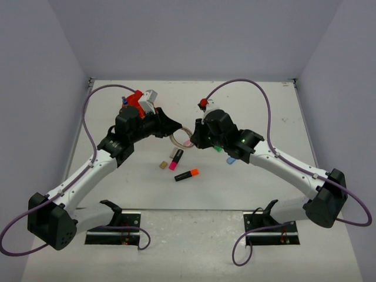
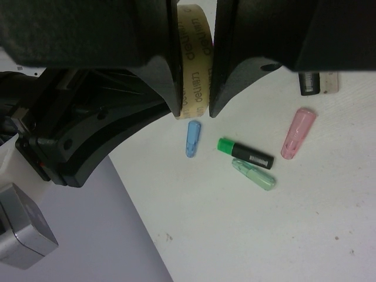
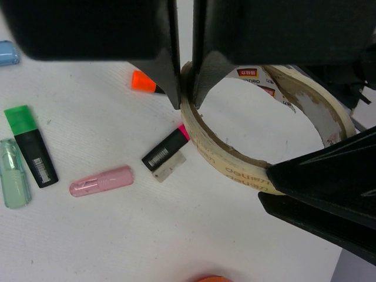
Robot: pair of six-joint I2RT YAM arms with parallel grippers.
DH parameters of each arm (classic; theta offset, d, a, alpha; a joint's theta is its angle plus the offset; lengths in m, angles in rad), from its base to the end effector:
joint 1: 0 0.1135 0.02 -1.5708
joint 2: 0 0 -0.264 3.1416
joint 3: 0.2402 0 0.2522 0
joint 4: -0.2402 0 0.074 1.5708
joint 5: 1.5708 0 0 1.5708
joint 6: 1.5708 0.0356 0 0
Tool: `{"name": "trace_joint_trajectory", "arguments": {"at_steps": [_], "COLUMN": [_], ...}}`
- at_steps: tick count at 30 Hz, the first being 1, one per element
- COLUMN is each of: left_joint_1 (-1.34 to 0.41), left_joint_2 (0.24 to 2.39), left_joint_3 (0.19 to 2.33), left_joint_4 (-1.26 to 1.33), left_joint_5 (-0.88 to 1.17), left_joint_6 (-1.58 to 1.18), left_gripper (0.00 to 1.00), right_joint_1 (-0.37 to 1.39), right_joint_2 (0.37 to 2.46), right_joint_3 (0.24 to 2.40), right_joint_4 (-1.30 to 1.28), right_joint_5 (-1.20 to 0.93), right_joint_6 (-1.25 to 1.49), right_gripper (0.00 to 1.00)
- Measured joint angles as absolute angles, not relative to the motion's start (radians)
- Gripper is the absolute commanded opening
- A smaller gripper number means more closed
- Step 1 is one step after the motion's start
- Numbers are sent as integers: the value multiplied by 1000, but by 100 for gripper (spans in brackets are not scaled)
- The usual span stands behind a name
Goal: Sort the stationery into containers
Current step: Pick up the stationery from the center of the board, then place the stationery in the storage box.
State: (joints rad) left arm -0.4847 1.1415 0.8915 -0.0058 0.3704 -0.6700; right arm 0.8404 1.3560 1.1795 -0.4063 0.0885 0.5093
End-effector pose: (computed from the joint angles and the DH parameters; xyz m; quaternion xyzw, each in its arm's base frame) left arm 0.2294 -0.1353 0.3240 0.0401 0.7851 -0.4500 0.4238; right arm 0.2070 0.2264 0.3272 -0.1243 0.8710 0.2655 0.3942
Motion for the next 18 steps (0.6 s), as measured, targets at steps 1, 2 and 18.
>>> {"name": "trace_joint_trajectory", "arguments": {"at_steps": [1,2,18], "left_joint_1": [-485,-485,-398], "left_joint_2": [1142,1144,1463], "left_joint_3": [903,916,1498], "left_joint_4": [-19,-34,-467], "left_joint_5": [365,355,-259], "left_joint_6": [-667,-663,-565], "left_gripper": [0,0,0], "right_joint_1": [839,837,751], "right_joint_2": [1356,1356,1139], "right_joint_3": [1180,1180,1086], "right_joint_4": [-402,-400,-468], "right_joint_5": [87,87,214], "right_joint_6": [511,510,518], "right_gripper": [57,62,99]}}
